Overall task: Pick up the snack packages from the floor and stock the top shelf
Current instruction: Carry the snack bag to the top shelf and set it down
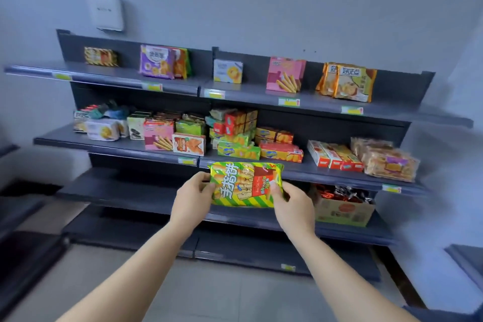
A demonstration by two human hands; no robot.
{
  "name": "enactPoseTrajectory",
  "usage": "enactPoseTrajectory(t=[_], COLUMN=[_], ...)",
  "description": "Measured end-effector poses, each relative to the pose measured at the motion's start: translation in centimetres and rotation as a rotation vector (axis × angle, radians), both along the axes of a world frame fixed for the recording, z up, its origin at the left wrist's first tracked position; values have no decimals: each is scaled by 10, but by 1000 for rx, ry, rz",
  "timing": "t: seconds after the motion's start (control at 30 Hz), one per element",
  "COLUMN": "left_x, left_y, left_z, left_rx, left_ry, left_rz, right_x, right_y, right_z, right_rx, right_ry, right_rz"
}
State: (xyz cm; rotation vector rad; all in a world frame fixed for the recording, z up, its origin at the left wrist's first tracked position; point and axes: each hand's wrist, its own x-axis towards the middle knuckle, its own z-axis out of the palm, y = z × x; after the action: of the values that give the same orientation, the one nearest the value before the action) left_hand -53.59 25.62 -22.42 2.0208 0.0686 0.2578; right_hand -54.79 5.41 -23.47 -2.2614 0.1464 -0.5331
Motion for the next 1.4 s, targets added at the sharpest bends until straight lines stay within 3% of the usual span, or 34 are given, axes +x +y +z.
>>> enactPoseTrajectory(t=[0.4, 0.87, 1.4], left_x=[86, 238, 437], left_y=[121, 303, 439], left_z=[32, 89, 132], left_rx=[-40, -37, -17], left_ry=[-53, -176, -240], left_rz=[258, 345, 474], right_x=[125, 310, 531], right_y=[124, 309, 458], right_z=[39, 83, 134], right_rx=[27, 120, 142], right_ry=[-96, -104, -175], right_rz=[262, 377, 492])
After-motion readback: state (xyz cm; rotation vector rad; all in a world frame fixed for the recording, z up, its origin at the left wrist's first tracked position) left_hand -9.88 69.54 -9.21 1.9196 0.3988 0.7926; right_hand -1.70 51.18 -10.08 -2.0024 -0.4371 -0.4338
